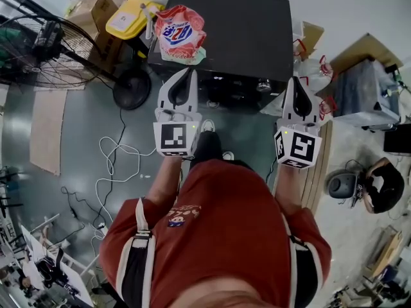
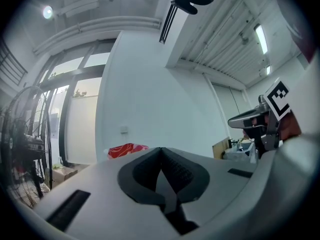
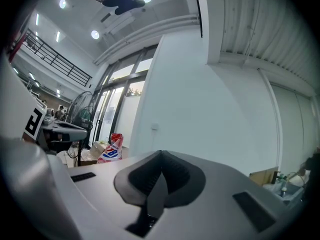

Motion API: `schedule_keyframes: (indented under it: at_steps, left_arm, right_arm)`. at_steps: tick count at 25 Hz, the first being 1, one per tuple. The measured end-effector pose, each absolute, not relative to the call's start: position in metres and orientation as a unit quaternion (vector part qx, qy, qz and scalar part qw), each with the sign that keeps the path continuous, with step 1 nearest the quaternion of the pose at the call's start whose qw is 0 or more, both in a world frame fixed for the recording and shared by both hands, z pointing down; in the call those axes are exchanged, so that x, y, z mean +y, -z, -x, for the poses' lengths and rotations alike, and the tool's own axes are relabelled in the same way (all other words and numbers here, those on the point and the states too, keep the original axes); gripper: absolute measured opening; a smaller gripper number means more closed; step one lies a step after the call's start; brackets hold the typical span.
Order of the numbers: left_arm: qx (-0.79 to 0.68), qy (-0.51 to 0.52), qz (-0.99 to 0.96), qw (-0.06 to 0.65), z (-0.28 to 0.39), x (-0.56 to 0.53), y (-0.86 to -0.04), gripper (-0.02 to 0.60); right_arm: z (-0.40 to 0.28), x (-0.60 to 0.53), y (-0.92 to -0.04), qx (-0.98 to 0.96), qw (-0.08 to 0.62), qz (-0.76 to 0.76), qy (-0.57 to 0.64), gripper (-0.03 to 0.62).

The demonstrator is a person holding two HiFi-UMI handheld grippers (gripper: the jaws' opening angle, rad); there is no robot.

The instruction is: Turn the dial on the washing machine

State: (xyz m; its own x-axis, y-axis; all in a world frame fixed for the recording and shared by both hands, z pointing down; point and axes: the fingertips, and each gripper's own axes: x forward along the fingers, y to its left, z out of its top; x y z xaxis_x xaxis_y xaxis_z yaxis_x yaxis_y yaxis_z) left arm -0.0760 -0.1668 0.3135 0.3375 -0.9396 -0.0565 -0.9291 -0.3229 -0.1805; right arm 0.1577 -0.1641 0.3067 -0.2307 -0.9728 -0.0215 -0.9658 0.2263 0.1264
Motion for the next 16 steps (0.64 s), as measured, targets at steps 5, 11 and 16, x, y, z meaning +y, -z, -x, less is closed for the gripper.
schedule_keyframes:
  at_steps: [5,11,16]
  left_arm:
    - [0.574,0.022,0.813,0.088,0.074,-0.168,-0.312,0.011]
    - [0.572,0.026,0.814,0.101,0.073,-0.166,-0.310,0.011]
    - [0.567,0.010,0.818,0.096,0.068,-0.161,-0.302,0.011]
  right_arm:
    - [-0.156,-0.166,-0.311,-0.784,0.033,-0.618,0.056,0.008]
    - [-0.158,-0.165,-0.310,-0.783,0.032,-0.619,0.055,0.008]
    - [-0.160,-0.162,-0.309,-0.782,0.032,-0.620,0.053,0.008]
